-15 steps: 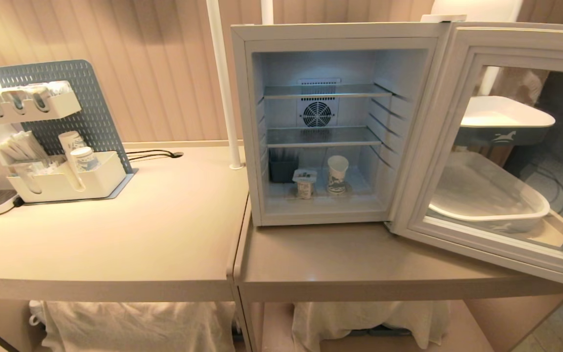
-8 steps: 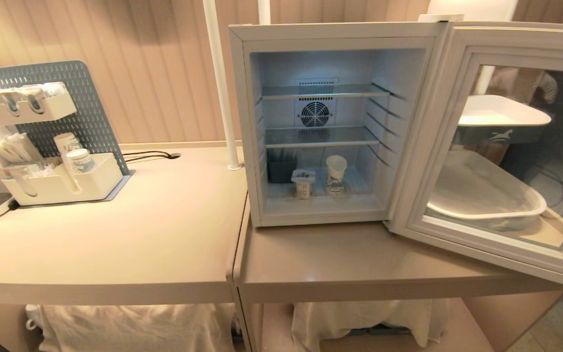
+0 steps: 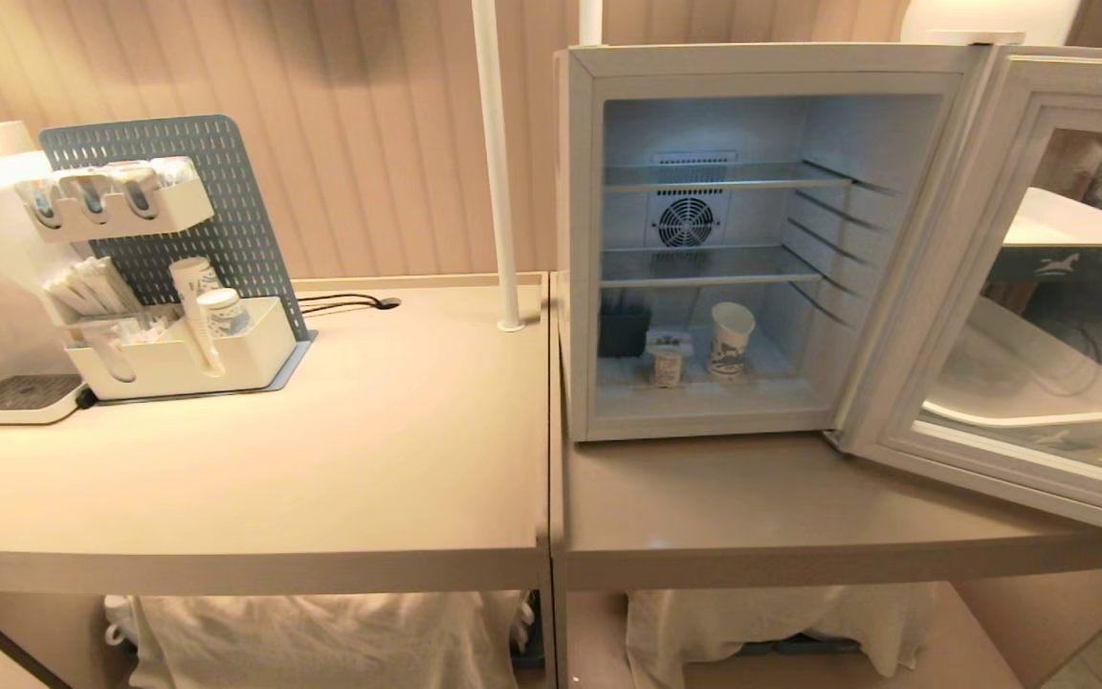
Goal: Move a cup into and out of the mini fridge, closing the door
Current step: Take the yoghurt out of the freezer
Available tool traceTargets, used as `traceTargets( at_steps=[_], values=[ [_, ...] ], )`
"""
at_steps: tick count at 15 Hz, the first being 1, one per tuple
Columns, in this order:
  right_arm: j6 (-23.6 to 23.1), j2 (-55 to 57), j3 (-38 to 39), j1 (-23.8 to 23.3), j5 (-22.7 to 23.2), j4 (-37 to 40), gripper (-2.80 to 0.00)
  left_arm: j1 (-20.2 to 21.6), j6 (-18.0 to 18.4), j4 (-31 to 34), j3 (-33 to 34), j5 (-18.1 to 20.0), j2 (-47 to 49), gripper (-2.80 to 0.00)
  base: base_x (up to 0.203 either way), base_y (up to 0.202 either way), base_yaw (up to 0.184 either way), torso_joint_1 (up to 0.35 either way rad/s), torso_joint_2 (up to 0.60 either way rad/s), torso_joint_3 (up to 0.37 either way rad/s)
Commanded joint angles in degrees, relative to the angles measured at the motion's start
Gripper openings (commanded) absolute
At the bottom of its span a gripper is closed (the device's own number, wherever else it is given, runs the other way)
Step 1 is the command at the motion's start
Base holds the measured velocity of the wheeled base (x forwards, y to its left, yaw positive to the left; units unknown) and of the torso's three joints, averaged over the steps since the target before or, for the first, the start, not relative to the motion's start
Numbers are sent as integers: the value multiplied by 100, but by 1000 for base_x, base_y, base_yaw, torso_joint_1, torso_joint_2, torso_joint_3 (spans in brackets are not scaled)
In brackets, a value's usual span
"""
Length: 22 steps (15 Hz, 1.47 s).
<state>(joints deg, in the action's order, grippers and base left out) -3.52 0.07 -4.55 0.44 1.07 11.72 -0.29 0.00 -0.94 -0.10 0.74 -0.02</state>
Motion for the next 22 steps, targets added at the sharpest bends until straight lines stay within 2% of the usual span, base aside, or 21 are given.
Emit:
traceTargets(
  at_steps=[1,8,22],
  values=[
    [-8,2,-2,0,7,6,-280,3,0,-3,1,-4,-6,-280,0,193,0,2,2,-2],
    [-3,2,-2,0,7,6,-280,3,0,-12,1,2,-6,-280,0,163,1,2,3,2],
    [1,2,-2,0,7,-3,-280,3,9,15,1,-4,-6,-280,6,0,0,0,0,0]
  ],
)
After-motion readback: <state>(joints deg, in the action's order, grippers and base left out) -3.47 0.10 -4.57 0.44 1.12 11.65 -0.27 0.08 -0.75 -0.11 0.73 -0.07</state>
